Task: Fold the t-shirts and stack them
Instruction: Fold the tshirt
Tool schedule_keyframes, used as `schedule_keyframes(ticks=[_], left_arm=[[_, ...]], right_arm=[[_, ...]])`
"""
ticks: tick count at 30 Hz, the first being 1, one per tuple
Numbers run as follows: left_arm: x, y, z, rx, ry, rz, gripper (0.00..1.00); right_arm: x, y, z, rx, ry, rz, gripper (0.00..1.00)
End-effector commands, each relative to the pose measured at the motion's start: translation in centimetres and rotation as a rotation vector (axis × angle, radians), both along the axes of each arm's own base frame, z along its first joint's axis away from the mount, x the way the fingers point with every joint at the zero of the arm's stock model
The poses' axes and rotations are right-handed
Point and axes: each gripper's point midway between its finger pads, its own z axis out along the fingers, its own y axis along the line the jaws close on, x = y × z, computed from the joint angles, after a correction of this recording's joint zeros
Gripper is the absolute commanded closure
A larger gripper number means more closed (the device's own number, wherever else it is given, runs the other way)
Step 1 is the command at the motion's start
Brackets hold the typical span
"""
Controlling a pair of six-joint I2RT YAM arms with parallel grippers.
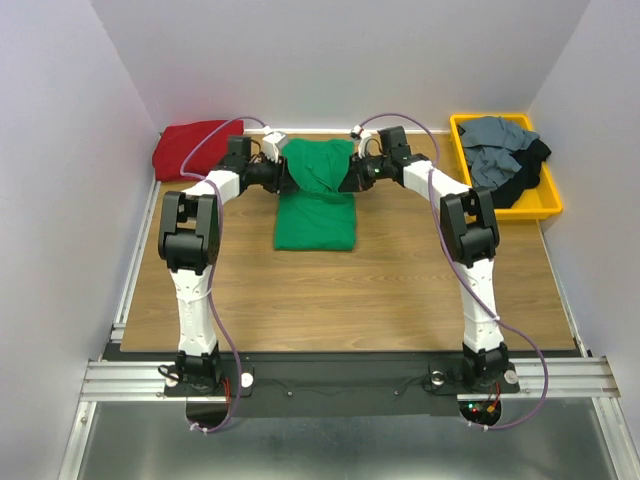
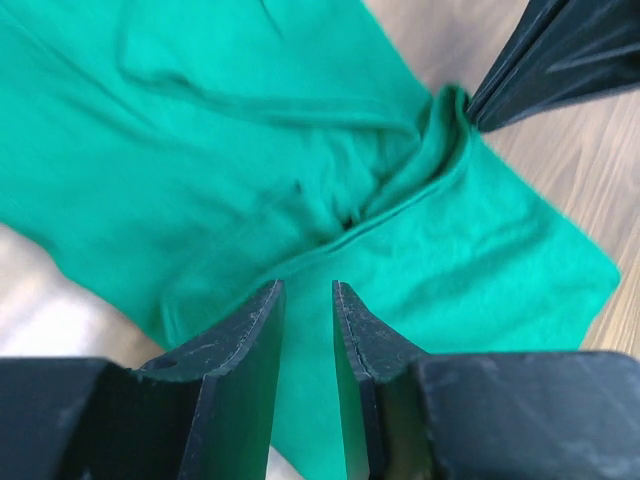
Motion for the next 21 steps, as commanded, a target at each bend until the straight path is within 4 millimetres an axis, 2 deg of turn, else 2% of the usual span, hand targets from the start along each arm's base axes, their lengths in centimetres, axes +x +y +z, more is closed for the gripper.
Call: schedule_keyframes(ticks=[1,3,6,9,12,13,15,16,17,18,19,20,21], left_arm=[[2.6,-0.1,2.1,-0.064,-0.02,0.042,0.63],[3.3,0.1,1.3,-0.077,0.024,0.079,0.62],[3.8,0.6,0.3,-0.09,0.087,0.125,0.62],[4.5,1.1,-0.8,-0.104,0.152,0.187,0.6],[5.4,1.9,-1.5,-0.123,0.199,0.237,0.59],[5.9,2.2,-1.2,-0.128,0.186,0.249,0.56],[6.3,2.5,-0.1,-0.149,0.17,0.265,0.54],[6.6,2.6,1.4,-0.163,0.138,0.265,0.5],[6.7,2.8,2.2,-0.168,0.119,0.264,0.48],[6.6,2.9,4.3,-0.181,0.08,0.255,0.46],[6.7,3.0,5.6,-0.186,0.045,0.254,0.42],[6.8,3.6,6.9,-0.183,0.007,0.259,0.4],[6.6,3.7,7.9,-0.182,-0.019,0.254,0.37]], right_arm=[[2.2,0.4,-0.7,-0.007,-0.035,-0.035,0.88],[2.8,0.2,-2.3,-0.03,-0.001,-0.082,0.88],[3.7,-0.1,-2.4,-0.049,-0.015,-0.116,0.88],[4.5,-0.1,-0.6,-0.046,-0.058,-0.134,0.84],[5.4,-0.3,2.4,-0.039,-0.124,-0.158,0.76],[5.6,-0.5,4.0,-0.036,-0.158,-0.167,0.73],[6.1,-0.9,5.7,-0.048,-0.205,-0.192,0.64],[6.3,-1.3,7.3,-0.055,-0.242,-0.214,0.54],[6.3,-1.5,8.1,-0.059,-0.257,-0.227,0.51],[6.1,-1.8,8.3,-0.078,-0.281,-0.223,0.47],[5.9,-2.0,9.0,-0.081,-0.294,-0.222,0.45],[5.4,-2.2,10.7,-0.074,-0.321,-0.221,0.43],[4.9,-2.2,11.3,-0.069,-0.325,-0.213,0.43]])
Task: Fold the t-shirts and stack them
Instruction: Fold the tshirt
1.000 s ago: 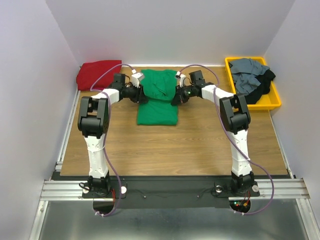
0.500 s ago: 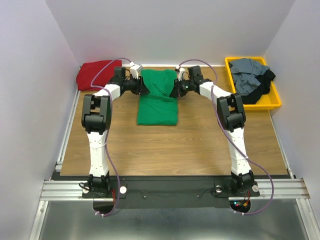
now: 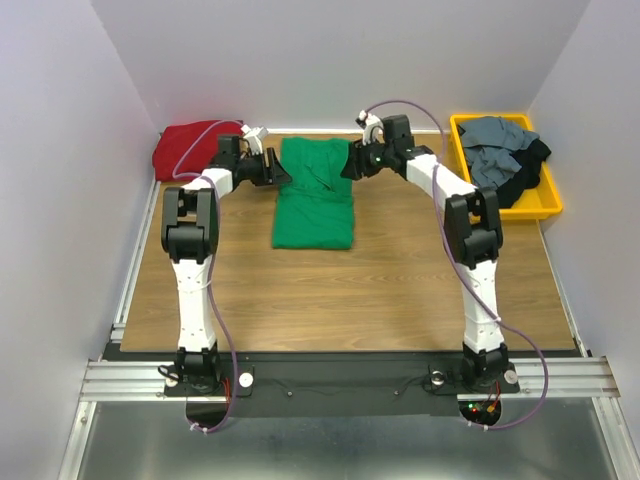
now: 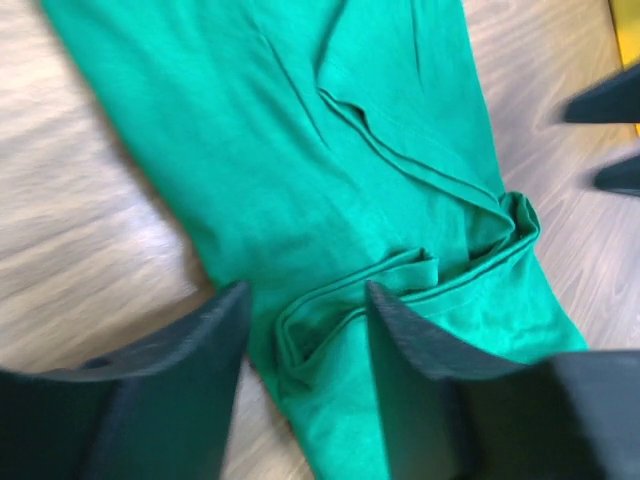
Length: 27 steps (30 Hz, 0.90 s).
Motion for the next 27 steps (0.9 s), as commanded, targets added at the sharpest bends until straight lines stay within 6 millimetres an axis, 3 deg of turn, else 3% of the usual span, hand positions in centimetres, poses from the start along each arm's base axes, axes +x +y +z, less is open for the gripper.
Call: schedule_keyframes(ticks=[1,2,3,4,5,7,8,9,11,12,13,16,21,22,25,27], left_arm=[[0.5,1.1,12.4,-0.014,-0.28,0.005,0.36],[-0.1,1.2,13.2,-0.002,-0.305,-0.005,0.36],[-1.0,1.4,15.7,0.038,-0.394,-0.029,0.36],[-2.5,1.4,14.5,0.057,-0.38,-0.054,0.36],[-3.5,1.4,14.6,0.075,-0.393,-0.074,0.36],[-6.2,1.8,13.8,0.175,-0.439,-0.15,0.36],[-7.0,2.0,13.3,0.207,-0.45,-0.175,0.36],[-7.9,2.3,13.9,0.234,-0.48,-0.191,0.36],[-10.2,2.8,11.6,0.306,-0.473,-0.267,0.36],[-11.2,3.0,12.0,0.323,-0.497,-0.283,0.36],[-12.5,3.2,10.3,0.357,-0.498,-0.327,0.36],[-15.0,3.5,8.7,0.422,-0.508,-0.374,0.36],[-17.6,3.4,6.9,0.588,-0.621,-0.527,0.36],[-18.5,3.6,5.7,0.624,-0.617,-0.562,0.36],[-20.1,3.4,4.6,0.714,-0.714,-0.679,0.35],[-20.6,3.2,4.2,0.754,-0.763,-0.723,0.35]], right_arm=[[-0.6,-0.5,10.4,0.026,-0.218,0.01,0.43],[-2.0,-0.4,10.9,0.039,-0.208,0.04,0.43],[-3.0,-0.1,10.7,0.038,-0.195,0.059,0.45],[-4.3,-0.1,9.2,0.032,-0.147,0.074,0.48],[-5.6,0.2,9.8,0.041,-0.143,0.098,0.49],[-7.7,1.1,9.0,0.038,-0.115,0.14,0.5],[-9.2,1.3,7.2,0.031,-0.067,0.16,0.54],[-10.4,2.2,7.1,0.031,-0.061,0.191,0.55],[-12.0,2.7,5.7,0.026,-0.021,0.216,0.58],[-13.3,3.1,4.4,0.022,0.016,0.239,0.6],[-13.9,3.3,3.5,0.019,0.041,0.246,0.61],[-15.6,3.5,-0.2,0.012,0.157,0.254,0.62],[-16.3,2.2,-5.3,-0.068,0.229,0.226,0.62],[-16.4,2.0,-5.5,-0.078,0.226,0.228,0.62],[-17.0,1.7,-4.5,-0.091,0.183,0.258,0.62],[-17.4,1.7,-2.0,-0.082,0.115,0.299,0.59]])
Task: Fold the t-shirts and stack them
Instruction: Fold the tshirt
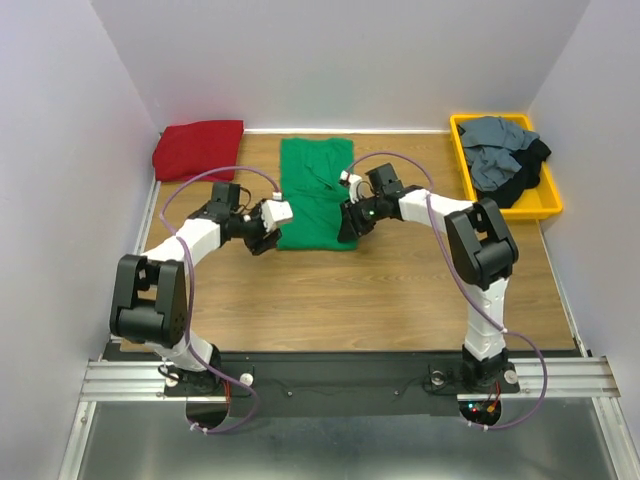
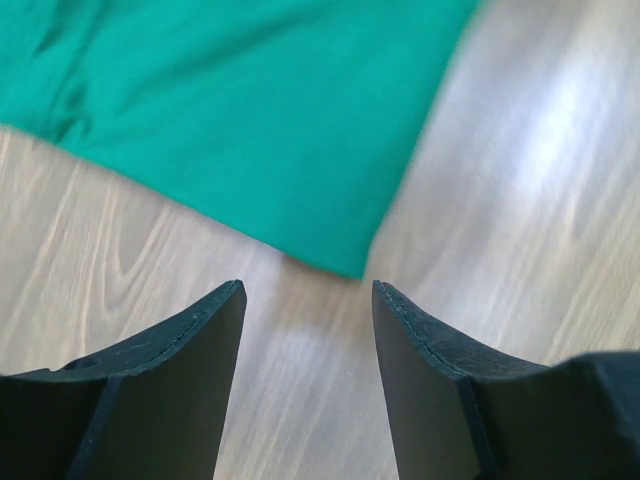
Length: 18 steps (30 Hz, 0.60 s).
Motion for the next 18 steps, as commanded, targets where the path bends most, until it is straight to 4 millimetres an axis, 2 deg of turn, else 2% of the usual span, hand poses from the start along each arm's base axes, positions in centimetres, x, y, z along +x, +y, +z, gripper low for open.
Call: schedule_keyframes(ticks=[1,3,4,6,7,11,18], left_arm=[[-0.6,-0.1,1.5,0.144,-0.258,-0.197,0.35],[-0.7,-0.4,1.3,0.168,-0.3,-0.24,0.35],[-1.0,-0.7,1.0,0.18,-0.309,-0.265,0.35],[-0.9,-1.0,0.8,0.203,-0.339,-0.304,0.35],[-1.0,-1.6,0.6,0.209,-0.349,-0.332,0.35],[-1.7,-2.9,-0.3,0.238,-0.37,-0.406,0.35],[-1.6,-3.1,-2.2,0.288,-0.379,-0.437,0.35]], right_arm=[[-0.3,-0.5,4.4,0.002,-0.184,0.097,0.56],[-0.8,-1.1,5.2,-0.026,-0.248,0.14,0.49],[-1.2,-1.4,6.5,-0.045,-0.339,0.197,0.47],[-1.2,-2.2,6.4,-0.126,-0.439,0.238,0.42],[-2.0,-2.4,5.9,-0.168,-0.509,0.316,0.41],[-2.2,-3.8,3.3,-0.299,-0.626,0.445,0.41],[-0.9,-2.8,1.8,-0.381,-0.793,0.514,0.41]])
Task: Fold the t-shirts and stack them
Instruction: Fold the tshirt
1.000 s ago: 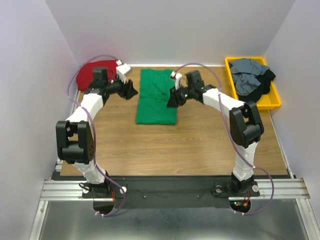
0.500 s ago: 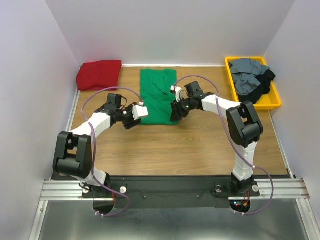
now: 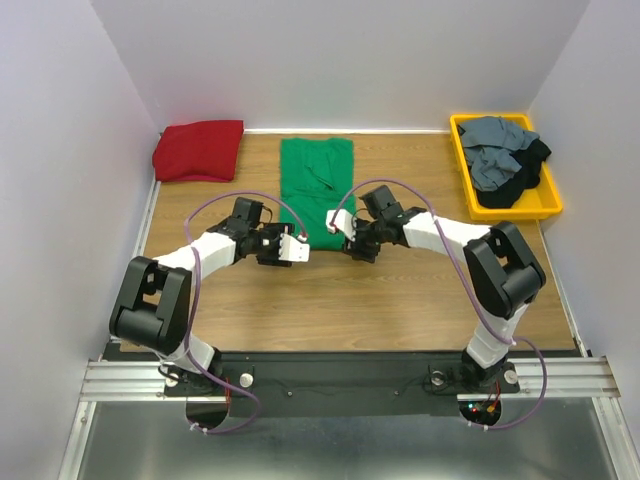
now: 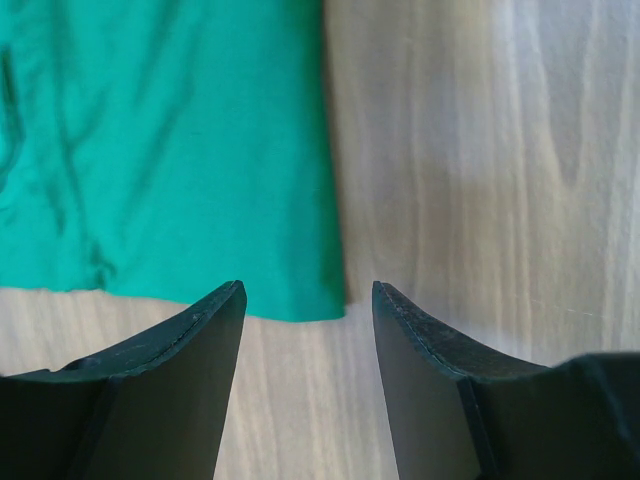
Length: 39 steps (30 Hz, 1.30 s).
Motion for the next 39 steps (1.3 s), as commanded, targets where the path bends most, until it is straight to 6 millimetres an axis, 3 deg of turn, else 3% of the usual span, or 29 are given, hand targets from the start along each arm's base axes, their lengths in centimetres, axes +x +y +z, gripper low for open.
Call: schedule_keyframes(ticks=[1,7,11,12,13,14,16,18,19,20,22,25,30,31,34,35,39], left_arm=[[0.6,0.2,-1.1,0.034,-0.026,-0.021,0.35],[1.6,-0.5,-1.9,0.039,0.002,-0.014,0.36],[1.7,-0.8,-2.6,0.066,0.017,-0.016,0.4],[1.9,-0.9,-2.6,0.065,0.02,-0.013,0.48],[2.1,-1.0,-2.5,0.064,0.02,-0.009,0.48],[2.1,-1.0,-2.6,0.065,0.029,-0.005,0.62],[2.2,-1.0,-2.5,0.069,0.041,0.004,0.75],[1.5,-0.8,-2.2,0.074,0.069,0.002,0.9],[0.7,-1.0,-1.1,0.057,0.081,-0.01,0.99],[0.3,-1.2,-0.5,0.045,0.086,-0.014,1.0],[-0.9,-1.8,1.6,-0.002,0.081,-0.025,1.0],[-4.4,-2.5,2.7,-0.017,0.136,-0.063,1.0],[-9.8,-3.8,3.7,-0.043,0.182,-0.131,1.0],[-11.7,-4.3,4.2,-0.062,0.197,-0.169,1.0],[-14.8,-4.6,5.4,-0.098,0.216,-0.22,1.0],[-16.5,-4.6,5.0,-0.086,0.248,-0.251,1.0],[-20.1,-4.9,7.4,-0.157,0.261,-0.328,1.0]], right_arm=[[2.8,0.5,0.4,-0.05,-0.206,0.073,0.41],[2.4,0.3,-2.9,-0.099,-0.204,0.098,0.44],[2.2,-0.1,-3.5,-0.111,-0.196,0.092,0.61],[2.2,-0.2,-3.5,-0.114,-0.197,0.089,0.73],[2.1,-0.2,-3.5,-0.114,-0.194,0.086,0.79],[2.1,-0.2,-3.2,-0.111,-0.198,0.079,0.88],[2.2,-0.3,-2.8,-0.106,-0.197,0.059,0.98],[2.0,-0.4,-1.4,-0.087,-0.208,0.046,0.99],[1.5,-0.6,-1.2,-0.084,-0.187,0.034,0.99],[1.3,-0.5,0.5,-0.061,-0.197,0.026,0.99],[-0.7,-0.6,1.3,-0.031,-0.118,0.027,0.99],[-3.5,-0.6,3.6,0.028,-0.034,0.029,0.99],[-7.3,-1.6,5.7,0.061,0.056,0.028,0.99],[-8.7,-2.0,6.4,0.07,0.088,0.033,1.0],[-11.8,-2.6,7.5,0.085,0.146,0.063,0.99],[-12.9,-2.9,8.5,0.104,0.13,0.081,0.99],[-17.5,-3.5,10.0,0.107,0.144,0.188,0.99]])
